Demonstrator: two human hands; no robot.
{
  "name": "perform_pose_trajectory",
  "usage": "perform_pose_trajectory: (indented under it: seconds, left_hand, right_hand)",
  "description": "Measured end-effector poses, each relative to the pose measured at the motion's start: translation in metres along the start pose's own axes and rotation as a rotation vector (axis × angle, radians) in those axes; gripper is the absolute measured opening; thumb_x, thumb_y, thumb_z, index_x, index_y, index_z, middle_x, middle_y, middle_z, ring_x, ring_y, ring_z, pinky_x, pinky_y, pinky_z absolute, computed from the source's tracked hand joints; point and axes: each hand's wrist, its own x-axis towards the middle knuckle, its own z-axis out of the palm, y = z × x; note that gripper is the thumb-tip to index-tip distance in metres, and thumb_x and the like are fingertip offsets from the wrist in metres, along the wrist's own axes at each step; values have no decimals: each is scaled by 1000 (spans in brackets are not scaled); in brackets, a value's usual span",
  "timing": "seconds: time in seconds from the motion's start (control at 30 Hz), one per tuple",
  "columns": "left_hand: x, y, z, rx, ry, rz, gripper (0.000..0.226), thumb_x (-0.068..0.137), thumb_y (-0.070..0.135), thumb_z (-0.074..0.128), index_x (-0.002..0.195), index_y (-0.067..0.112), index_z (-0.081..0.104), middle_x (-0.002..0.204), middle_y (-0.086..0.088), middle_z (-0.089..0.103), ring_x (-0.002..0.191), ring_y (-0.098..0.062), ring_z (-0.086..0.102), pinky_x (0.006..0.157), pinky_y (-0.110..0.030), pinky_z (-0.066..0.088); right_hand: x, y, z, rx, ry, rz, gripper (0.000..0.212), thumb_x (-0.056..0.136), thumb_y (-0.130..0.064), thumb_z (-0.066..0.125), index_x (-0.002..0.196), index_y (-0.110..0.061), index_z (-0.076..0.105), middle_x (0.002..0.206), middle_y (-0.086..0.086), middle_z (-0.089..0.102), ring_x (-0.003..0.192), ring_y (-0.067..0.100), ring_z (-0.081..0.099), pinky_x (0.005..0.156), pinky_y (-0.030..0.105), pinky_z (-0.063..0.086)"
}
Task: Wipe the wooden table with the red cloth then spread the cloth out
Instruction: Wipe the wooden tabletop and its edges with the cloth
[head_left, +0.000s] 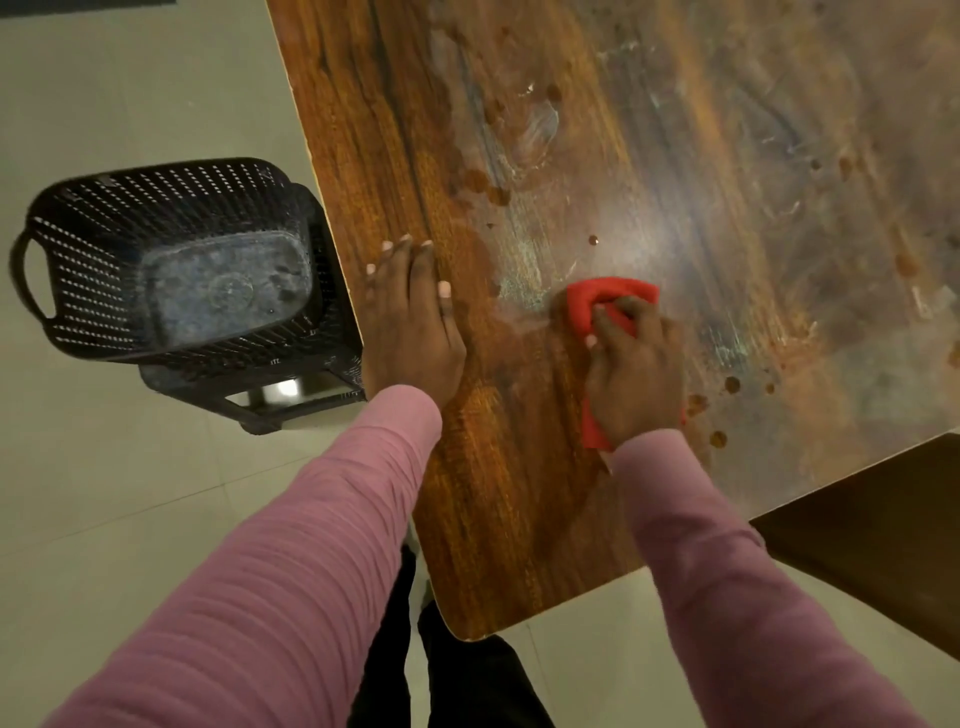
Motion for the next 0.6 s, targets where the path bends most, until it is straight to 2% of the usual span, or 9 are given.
perform_pose_trajectory:
  seconds: [0.07, 0.1, 0.2, 0.3, 0.37, 0.47, 0.53, 0.6]
  left_hand:
    - [0, 1, 0, 10, 6, 10, 46, 100, 24, 27, 141, 7, 39, 151, -12, 34, 144, -28, 22, 120, -36, 2]
    - [1, 1, 0, 10, 9, 9, 45, 100, 23, 28, 141, 7, 40, 150, -13, 35, 143, -28, 22, 119, -36, 3]
    - [1, 2, 0, 21, 9, 8, 45, 100, 22, 30, 141, 6, 40, 150, -14, 36, 142, -29, 24, 119, -38, 5]
    - [2, 1, -2, 6, -11, 15, 46, 99, 22, 29, 141, 6, 40, 150, -14, 35, 143, -29, 23, 120, -39, 5]
    - [1, 2, -2, 2, -15, 25, 46, 99, 21, 30, 141, 5, 40, 150, -15, 35, 143, -30, 24, 120, -41, 7]
    - [1, 1, -2, -9, -12, 15, 46, 99, 21, 29, 141, 5, 41, 150, -15, 35, 143, -30, 24, 120, -40, 5]
    - [0, 1, -1, -18, -12, 18, 46, 100, 23, 28, 140, 6, 41, 150, -14, 36, 142, -30, 24, 119, -36, 4]
    - [1, 1, -1, -28, -12, 18, 46, 99, 22, 29, 140, 5, 42, 149, -15, 37, 141, -31, 26, 119, -38, 7]
  right_hand:
    - [17, 1, -2, 16, 8, 126, 29, 89, -12, 54, 115, -12, 66, 131, 11, 53, 113, 40, 44, 97, 44, 39]
    - [19, -6, 0, 23, 13, 131, 29, 88, -13, 54, 115, -13, 67, 130, 11, 53, 114, 40, 44, 98, 44, 38]
    - [-3, -41, 9, 68, -19, -8, 29, 87, -14, 56, 115, -13, 67, 128, 10, 55, 116, 38, 45, 99, 45, 40]
    - [-35, -64, 15, 94, -70, -204, 30, 89, -20, 52, 112, -14, 69, 124, 8, 58, 107, 33, 50, 91, 43, 45]
    - [-33, -54, 12, 77, -70, -245, 31, 89, -21, 51, 112, -13, 69, 122, 10, 60, 104, 36, 53, 87, 47, 47]
    - [-5, -31, 8, 47, -20, -38, 28, 87, -11, 58, 112, -10, 69, 125, 14, 58, 109, 42, 50, 92, 51, 45]
    - [19, -23, 5, 52, -4, 130, 28, 88, -12, 56, 113, -11, 68, 128, 14, 54, 113, 42, 45, 97, 51, 40]
    - [34, -30, 5, 59, 9, 211, 29, 88, -14, 54, 114, -14, 68, 130, 11, 52, 116, 40, 42, 100, 49, 37]
